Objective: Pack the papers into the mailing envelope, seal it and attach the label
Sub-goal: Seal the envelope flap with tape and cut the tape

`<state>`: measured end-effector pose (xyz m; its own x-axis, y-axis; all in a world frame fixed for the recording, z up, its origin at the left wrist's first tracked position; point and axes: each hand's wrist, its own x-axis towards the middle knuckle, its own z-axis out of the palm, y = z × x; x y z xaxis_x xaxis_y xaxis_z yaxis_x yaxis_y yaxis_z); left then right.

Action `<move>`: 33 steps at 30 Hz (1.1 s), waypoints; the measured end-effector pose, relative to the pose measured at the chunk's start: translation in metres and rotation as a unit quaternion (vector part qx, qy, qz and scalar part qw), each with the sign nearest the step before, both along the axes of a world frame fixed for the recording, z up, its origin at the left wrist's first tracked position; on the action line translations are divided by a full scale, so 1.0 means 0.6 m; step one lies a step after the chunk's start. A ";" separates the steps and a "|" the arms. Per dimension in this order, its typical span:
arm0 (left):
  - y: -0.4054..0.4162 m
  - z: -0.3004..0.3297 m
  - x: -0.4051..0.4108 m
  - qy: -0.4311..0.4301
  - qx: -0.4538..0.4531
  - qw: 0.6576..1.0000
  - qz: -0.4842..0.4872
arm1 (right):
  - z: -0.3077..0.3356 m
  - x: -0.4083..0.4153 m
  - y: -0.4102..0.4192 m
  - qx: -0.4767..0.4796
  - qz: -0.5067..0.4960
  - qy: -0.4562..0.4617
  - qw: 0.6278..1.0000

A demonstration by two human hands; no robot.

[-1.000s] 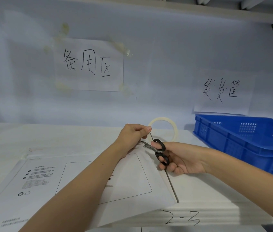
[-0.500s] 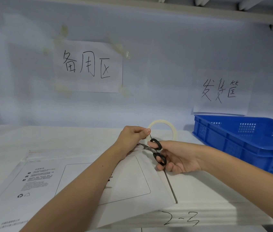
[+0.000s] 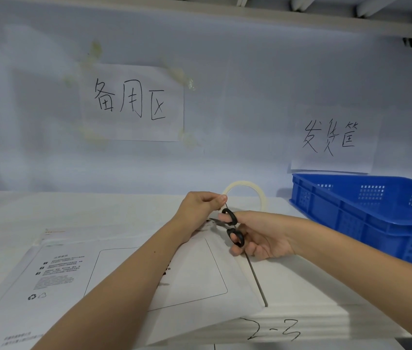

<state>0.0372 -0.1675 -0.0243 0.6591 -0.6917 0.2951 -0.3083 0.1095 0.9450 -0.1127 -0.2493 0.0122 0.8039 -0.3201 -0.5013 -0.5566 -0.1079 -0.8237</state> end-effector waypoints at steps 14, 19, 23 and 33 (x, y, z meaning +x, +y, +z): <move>-0.001 0.004 0.006 0.009 -0.024 0.998 0.052 | 0.052 -0.129 0.018 -0.234 0.074 0.055 0.968; 0.003 0.005 0.009 0.008 -0.033 0.996 0.081 | 0.066 -0.109 -0.028 -0.479 0.005 0.057 0.876; 0.008 0.006 0.008 0.031 -0.030 0.993 0.107 | 0.044 -0.049 -0.062 -0.562 0.015 0.135 0.816; 0.003 0.009 0.013 0.036 -0.046 0.991 0.117 | 0.005 0.012 -0.090 -0.758 -0.036 0.103 0.642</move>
